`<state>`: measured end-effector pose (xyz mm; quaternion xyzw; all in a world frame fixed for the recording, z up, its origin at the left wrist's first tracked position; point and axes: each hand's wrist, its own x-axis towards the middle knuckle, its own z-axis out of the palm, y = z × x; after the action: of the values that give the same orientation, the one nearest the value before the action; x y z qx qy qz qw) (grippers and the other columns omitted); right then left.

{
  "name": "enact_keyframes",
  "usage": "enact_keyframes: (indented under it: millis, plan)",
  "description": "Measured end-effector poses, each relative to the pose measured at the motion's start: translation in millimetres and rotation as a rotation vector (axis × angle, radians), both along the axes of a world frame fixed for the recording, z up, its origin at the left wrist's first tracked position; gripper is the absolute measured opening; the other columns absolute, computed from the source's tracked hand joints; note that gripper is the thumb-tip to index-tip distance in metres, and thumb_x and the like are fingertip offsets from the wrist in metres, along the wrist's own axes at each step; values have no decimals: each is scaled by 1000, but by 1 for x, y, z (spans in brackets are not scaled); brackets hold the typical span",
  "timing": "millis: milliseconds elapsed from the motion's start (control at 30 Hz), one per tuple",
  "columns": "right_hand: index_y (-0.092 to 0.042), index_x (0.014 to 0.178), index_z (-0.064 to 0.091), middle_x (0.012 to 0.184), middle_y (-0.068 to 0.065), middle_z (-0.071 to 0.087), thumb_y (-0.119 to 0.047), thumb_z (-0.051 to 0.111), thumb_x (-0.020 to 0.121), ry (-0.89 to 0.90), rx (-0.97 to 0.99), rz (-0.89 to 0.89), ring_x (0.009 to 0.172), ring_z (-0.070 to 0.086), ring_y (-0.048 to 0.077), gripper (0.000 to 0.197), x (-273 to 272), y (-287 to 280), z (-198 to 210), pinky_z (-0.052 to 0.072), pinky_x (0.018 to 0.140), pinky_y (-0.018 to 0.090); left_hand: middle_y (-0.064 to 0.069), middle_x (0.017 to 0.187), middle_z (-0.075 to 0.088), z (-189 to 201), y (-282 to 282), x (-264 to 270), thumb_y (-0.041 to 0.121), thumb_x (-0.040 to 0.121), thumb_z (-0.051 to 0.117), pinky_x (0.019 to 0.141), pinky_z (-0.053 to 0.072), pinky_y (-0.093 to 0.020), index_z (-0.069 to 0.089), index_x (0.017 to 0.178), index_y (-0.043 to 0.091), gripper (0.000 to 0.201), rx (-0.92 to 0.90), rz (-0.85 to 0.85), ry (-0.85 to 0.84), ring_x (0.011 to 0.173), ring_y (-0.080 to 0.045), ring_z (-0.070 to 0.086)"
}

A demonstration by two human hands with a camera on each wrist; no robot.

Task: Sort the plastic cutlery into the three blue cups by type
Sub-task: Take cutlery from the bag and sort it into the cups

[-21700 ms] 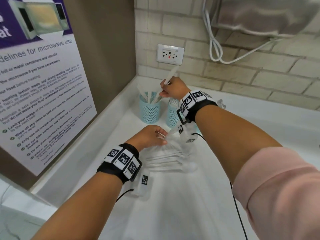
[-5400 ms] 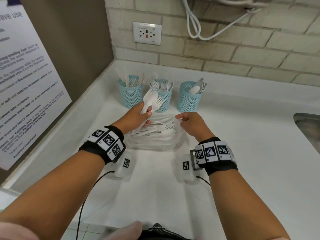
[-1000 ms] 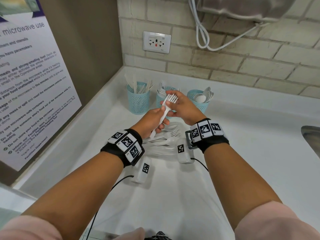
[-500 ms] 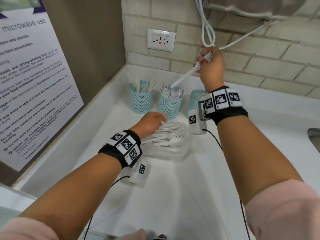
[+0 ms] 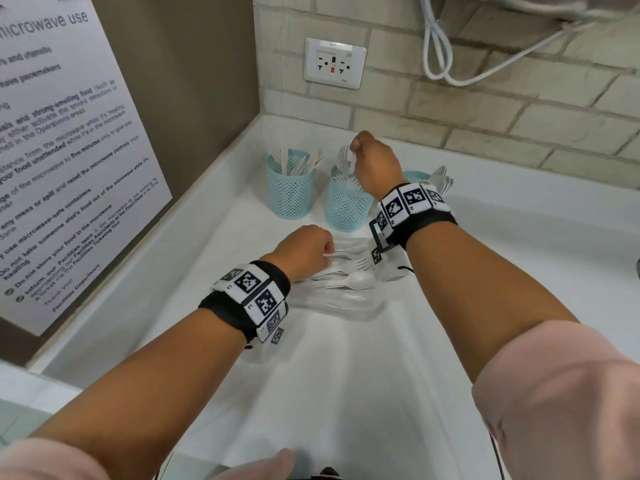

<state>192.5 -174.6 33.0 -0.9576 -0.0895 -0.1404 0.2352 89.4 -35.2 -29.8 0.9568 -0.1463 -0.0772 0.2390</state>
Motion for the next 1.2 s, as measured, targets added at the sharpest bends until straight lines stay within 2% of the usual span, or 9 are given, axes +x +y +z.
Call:
enact_keyframes:
  millis: [233, 333, 433, 500, 600, 733, 833, 1000, 1200]
  plan:
    - [-14, 127, 50, 126, 13, 54, -30, 26, 99, 225, -293, -19, 123, 39, 32, 40, -3, 9, -4, 27, 101, 43, -9, 118, 50, -5, -2, -1, 19, 89, 60, 89, 44, -31, 56, 119, 10, 31, 79, -8, -36, 105, -27, 54]
    - [-20, 124, 54, 125, 9, 56, -25, 40, 94, 90, -170, -39, 125, 36, 31, 33, -11, 5, 13, 30, 99, 40, -10, 120, 48, -4, -2, -1, 18, 90, 59, 88, 44, -33, 51, 124, 8, 37, 95, -10, -41, 104, -29, 55]
    - [-9, 99, 67, 104, 11, 68, -6, 42, 85, -44, 80, -29, 102, 58, 29, 29, -28, -6, 31, 47, 83, 33, -11, 120, 47, -6, -1, 1, 22, 92, 56, 89, 46, -36, 52, 124, 8, 36, 141, -21, -19, 104, -30, 54]
    - [-2, 91, 71, 99, 14, 69, -3, 46, 83, 101, 90, 17, 96, 63, 30, 26, -45, -15, 42, 53, 83, 35, -11, 121, 48, -8, 1, 1, 27, 93, 51, 90, 45, -37, 53, 125, 10, 36, 208, -35, -12, 108, -30, 51]
    - [-10, 114, 67, 128, 8, 58, -18, 55, 89, 490, -304, 88, 116, 55, 26, 29, -72, -21, 45, 44, 100, 37, -9, 122, 52, -10, 1, 1, 33, 95, 47, 91, 40, -37, 52, 128, 14, 38, 321, -59, -58, 115, -28, 45]
    - [-20, 120, 64, 128, -3, 55, -19, 59, 89, 725, -350, 140, 114, 53, 18, 31, -93, -27, 24, 44, 86, 26, -10, 117, 57, -8, 1, 1, 35, 96, 47, 86, 39, -36, 55, 118, 12, 33, 346, -48, -71, 111, -30, 49]
    - [-20, 121, 62, 112, -1, 49, -11, 62, 87, 711, -279, 131, 100, 52, 17, 36, -100, -32, 3, 46, 86, 26, -13, 113, 59, -8, 4, 2, 32, 96, 48, 79, 39, -32, 58, 111, 6, 32, 268, -40, -38, 103, -29, 54]
    - [-17, 95, 68, 101, 2, 51, -1, 64, 81, 616, -86, 31, 76, 57, 18, 21, -103, -40, -21, 51, 63, 22, -14, 108, 58, -6, 9, -3, 32, 92, 56, 82, 41, -32, 62, 105, 4, 32, 126, -15, -26, 98, -29, 55]
    - [-11, 108, 64, 115, 7, 55, 6, 59, 83, 485, 19, -52, 81, 63, 24, 31, -103, -41, -26, 53, 67, 25, -17, 99, 59, -11, 8, -6, 27, 100, 37, 70, 37, -32, 47, 111, 1, 30, 99, 11, 22, 83, -29, 52]
